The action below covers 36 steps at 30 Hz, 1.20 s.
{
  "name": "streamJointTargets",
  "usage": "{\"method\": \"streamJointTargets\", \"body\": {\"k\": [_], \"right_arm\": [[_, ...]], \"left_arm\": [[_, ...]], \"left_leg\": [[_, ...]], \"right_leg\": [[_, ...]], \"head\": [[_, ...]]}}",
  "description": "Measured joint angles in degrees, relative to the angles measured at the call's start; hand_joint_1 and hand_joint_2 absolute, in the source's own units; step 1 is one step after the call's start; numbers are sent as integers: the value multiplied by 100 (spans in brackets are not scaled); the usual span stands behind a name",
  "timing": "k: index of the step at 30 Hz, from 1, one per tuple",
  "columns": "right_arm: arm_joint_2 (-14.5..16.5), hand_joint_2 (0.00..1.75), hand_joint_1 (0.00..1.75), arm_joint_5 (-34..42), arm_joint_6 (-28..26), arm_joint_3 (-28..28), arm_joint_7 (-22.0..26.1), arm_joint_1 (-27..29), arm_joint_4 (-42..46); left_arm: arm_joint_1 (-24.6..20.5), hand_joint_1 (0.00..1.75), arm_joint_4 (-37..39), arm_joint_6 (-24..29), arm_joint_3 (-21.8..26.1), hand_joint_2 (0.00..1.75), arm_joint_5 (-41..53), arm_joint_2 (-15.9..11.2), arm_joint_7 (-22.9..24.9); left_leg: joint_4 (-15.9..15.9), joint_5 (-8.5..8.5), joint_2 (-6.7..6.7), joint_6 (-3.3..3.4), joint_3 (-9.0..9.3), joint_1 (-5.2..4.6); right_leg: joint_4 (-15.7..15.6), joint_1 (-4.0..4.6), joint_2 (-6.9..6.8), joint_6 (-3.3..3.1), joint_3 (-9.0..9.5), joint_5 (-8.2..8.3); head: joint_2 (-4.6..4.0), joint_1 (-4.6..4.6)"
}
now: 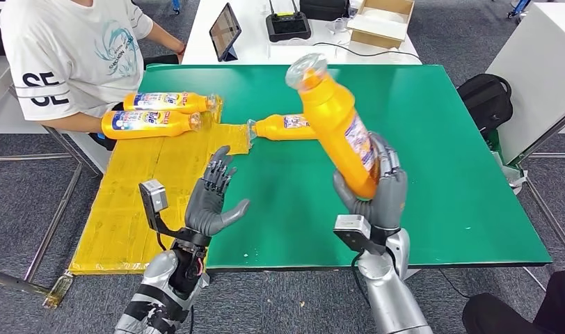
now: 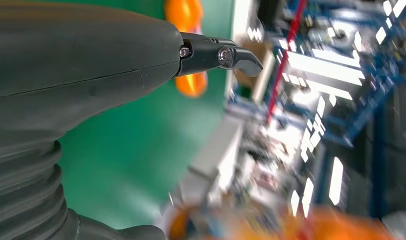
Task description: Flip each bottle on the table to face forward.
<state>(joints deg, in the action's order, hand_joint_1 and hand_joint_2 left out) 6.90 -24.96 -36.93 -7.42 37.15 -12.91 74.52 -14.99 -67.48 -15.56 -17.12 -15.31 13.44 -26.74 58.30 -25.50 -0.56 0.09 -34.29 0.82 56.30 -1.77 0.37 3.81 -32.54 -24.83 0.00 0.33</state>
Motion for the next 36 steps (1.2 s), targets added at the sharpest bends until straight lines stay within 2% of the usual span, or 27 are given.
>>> {"method": "streamJointTargets", "body": {"k": [4,10,21,36], "right_arm": [[63,175,175,-13,210,-172,18,45,-287],[246,175,175,-271,280,-543,36,61,-799],[476,175,175,-1076,-177,-1334,-116,50,-1245],[480,175,175,-1064,-209,-1556,-250,8,-1441]], "left_arm": [[85,0,-239,-281,-174,175,-205,-23,4],[99,0,-334,-307,-318,175,-237,-28,19],[-43,0,-17,142,-415,175,-29,-22,187],[-94,0,225,196,-415,175,-105,25,286]], "left_leg": [[0,0,0,0,-4,0],[-1,0,0,0,-4,0],[0,0,1,0,-4,0],[0,0,2,0,-5,0]], "right_leg": [[0,0,-1,0,-4,0],[0,0,0,0,-5,0],[-1,0,0,0,-7,0],[-1,0,0,0,-8,0]], "head": [[0,0],[0,0],[0,1],[0,2]]}}
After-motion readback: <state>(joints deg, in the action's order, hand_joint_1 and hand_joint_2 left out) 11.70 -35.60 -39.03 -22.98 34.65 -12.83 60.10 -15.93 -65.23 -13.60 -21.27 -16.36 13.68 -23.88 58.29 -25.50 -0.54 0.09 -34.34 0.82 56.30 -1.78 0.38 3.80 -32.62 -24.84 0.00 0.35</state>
